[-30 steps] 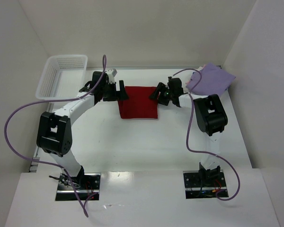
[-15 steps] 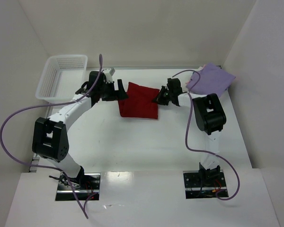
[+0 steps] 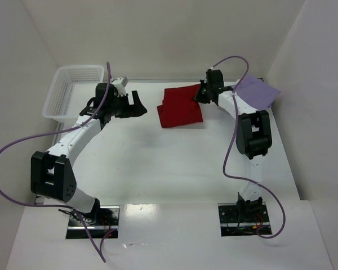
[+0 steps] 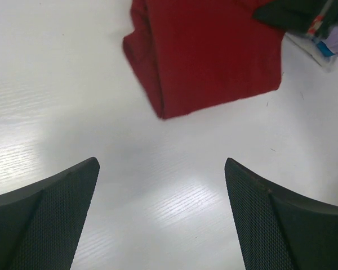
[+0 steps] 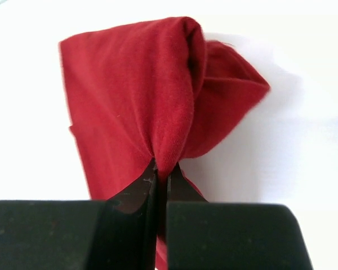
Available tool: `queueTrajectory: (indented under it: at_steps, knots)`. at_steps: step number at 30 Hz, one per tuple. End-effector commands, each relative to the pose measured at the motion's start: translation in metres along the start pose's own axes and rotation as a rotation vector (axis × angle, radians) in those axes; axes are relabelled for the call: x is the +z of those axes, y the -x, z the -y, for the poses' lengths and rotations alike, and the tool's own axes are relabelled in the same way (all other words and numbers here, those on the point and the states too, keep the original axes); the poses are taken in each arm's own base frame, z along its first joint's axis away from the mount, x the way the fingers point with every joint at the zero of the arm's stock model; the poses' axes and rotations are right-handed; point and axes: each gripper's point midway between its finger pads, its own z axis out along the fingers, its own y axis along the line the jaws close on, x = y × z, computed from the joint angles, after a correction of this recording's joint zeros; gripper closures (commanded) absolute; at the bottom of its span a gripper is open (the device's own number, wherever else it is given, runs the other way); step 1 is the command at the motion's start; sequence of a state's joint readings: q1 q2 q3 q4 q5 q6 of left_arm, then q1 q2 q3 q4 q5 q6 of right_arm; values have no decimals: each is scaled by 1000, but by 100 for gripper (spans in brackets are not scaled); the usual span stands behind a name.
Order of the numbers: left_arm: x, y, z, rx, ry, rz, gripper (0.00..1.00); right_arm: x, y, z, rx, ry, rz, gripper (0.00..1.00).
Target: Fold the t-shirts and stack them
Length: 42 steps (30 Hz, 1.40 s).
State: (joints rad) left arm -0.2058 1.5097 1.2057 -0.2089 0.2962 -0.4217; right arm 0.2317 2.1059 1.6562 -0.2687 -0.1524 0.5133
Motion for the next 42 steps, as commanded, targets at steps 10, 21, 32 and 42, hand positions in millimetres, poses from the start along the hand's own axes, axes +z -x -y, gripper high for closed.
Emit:
queueTrajectory:
  at_steps: [10,21,32,42]
  knots:
    - [-10,7,-1,24,-26,15,0,-67,164,26,-100,-124,262,100]
    - [4,0,0,1,-54,-34,0,-117,215,91,-38,-202,332,100]
    - [6,2,6,-1,-96,-29,0,-189,208,136,28,-241,418,100]
    - [6,2,6,-1,-97,-29,0,-228,249,112,10,-208,520,100]
